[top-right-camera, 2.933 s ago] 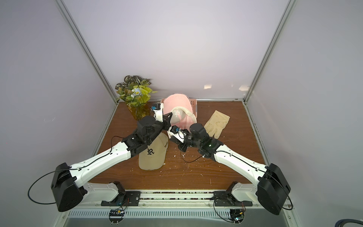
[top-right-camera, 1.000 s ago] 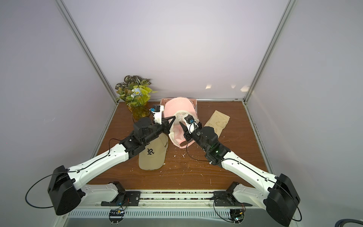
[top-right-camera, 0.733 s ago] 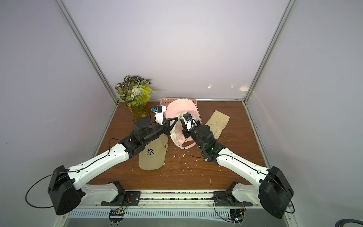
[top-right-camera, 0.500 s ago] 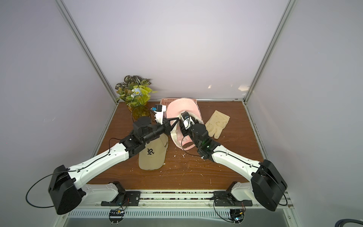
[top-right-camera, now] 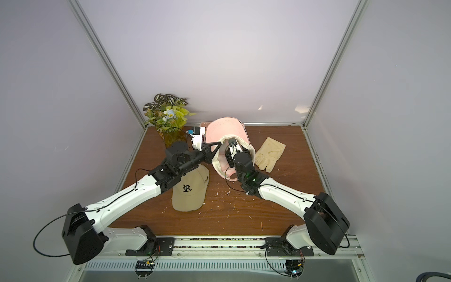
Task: Turn the baseball cap inside out
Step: Turn over the baseball cap.
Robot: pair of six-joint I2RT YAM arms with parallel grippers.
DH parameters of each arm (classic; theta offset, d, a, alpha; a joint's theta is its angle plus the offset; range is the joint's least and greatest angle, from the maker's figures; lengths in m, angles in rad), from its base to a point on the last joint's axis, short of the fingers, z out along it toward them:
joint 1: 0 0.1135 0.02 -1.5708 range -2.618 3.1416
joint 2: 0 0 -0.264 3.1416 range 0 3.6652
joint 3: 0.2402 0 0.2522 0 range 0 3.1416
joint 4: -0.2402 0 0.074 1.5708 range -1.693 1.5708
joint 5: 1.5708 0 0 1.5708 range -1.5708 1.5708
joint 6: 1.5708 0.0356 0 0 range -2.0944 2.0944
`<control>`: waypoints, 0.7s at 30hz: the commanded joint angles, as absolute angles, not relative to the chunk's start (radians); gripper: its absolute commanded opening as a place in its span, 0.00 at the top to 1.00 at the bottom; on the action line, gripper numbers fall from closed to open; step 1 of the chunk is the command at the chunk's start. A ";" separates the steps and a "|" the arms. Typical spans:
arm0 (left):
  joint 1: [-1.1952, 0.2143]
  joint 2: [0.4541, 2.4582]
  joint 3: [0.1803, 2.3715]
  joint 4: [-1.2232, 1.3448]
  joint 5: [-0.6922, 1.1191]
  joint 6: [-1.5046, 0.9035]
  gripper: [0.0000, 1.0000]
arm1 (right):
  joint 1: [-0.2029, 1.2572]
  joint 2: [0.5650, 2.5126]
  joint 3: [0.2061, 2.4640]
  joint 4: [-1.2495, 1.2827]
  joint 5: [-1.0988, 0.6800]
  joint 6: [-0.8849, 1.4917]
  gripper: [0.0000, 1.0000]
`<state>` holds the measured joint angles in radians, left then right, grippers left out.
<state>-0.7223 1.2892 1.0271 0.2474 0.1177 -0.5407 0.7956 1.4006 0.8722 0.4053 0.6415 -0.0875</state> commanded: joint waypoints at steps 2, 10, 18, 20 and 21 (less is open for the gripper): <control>-0.733 1.247 1.062 0.212 0.046 -0.478 1.00 | 0.766 1.416 0.890 0.258 0.819 -0.005 0.36; -0.733 1.258 1.036 0.284 0.075 -0.421 1.00 | 0.753 1.379 0.868 0.162 0.424 -0.021 0.38; -0.733 1.289 1.006 0.338 0.187 -0.394 1.00 | 0.733 1.206 0.822 0.351 0.192 -0.034 0.38; -0.733 1.297 1.001 0.356 0.210 -0.400 1.00 | 0.731 1.198 0.828 0.370 0.161 -0.031 0.43; -0.733 1.301 1.000 0.366 0.217 -0.403 1.00 | 0.731 1.202 0.840 0.354 0.134 -0.033 0.44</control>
<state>-0.7277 1.2903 1.0100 0.2913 0.1471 -0.4187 0.7368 1.2209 0.8196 0.2810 0.2466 -0.0357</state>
